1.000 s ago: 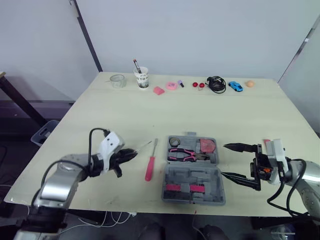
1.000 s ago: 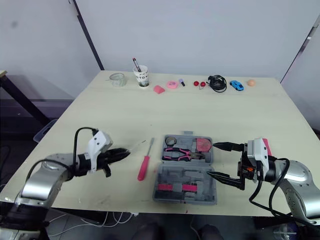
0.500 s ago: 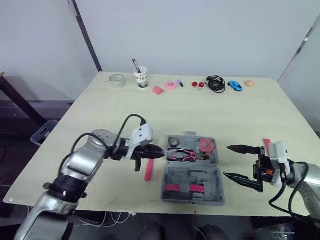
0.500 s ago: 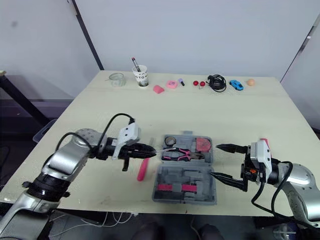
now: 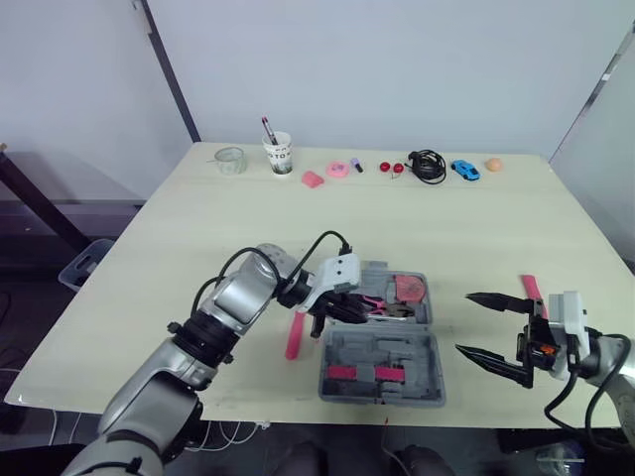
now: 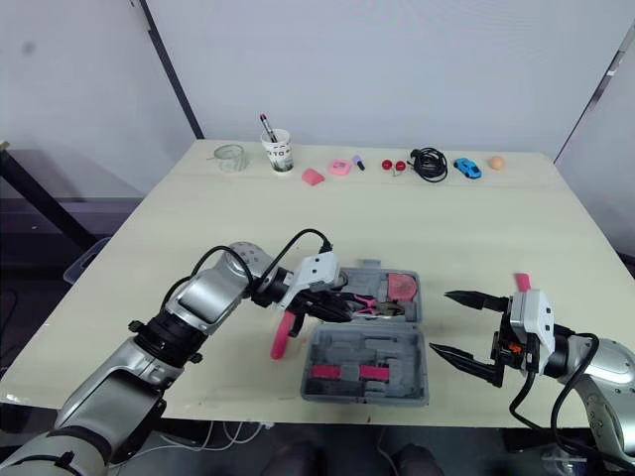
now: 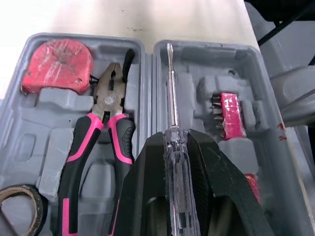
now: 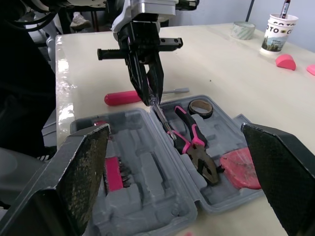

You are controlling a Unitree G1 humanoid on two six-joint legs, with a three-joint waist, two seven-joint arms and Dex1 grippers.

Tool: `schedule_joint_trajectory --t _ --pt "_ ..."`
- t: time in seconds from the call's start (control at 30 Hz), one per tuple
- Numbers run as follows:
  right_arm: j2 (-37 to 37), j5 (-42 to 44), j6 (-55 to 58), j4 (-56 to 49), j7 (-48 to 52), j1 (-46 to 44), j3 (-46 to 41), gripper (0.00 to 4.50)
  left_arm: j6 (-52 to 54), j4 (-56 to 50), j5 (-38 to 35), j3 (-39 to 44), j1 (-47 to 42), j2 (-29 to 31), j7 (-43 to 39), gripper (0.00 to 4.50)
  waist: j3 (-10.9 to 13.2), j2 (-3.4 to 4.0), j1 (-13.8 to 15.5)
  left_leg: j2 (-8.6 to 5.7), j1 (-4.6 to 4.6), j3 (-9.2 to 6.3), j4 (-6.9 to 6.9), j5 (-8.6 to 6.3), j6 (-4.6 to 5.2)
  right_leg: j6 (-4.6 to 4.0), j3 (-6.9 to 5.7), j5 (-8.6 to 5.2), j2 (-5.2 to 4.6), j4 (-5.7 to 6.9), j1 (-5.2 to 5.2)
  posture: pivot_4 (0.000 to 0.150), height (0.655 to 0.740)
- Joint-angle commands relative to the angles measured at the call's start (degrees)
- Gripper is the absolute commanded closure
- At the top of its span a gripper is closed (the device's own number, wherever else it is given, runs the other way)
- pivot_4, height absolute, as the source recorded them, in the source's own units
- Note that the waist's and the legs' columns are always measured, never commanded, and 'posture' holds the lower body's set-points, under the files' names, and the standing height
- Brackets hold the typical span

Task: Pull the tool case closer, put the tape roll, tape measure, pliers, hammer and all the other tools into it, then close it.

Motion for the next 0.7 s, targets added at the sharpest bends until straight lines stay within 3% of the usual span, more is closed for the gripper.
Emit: schedule_joint_trajectory --t 0.03,0.7 --pt "-0.4 0.22 -1.34 -1.58 -0.41 0.49 -1.71 0.0 1.02 -1.18 2.91 -2.78 -1.4 -0.01 -0.92 4.39 0.0 0.01 0.0 0.0 0.0 0.01 0.0 0.0 0.0 0.0 0.01 0.0 0.0 0.0 0.0 0.15 0.74" --pt "-0.83 -0.13 -1.85 -3.0 -1.22 3.27 -2.16 0.0 -2.22 5.62 11.51 -7.4 -1.06 -4.29 0.94 4.39 0.0 0.01 0.02 0.0 0.0 0.0 0.01 0.0 0.0 0.0 0.02 0.0 0.02 0.01 0.0 0.15 0.74"
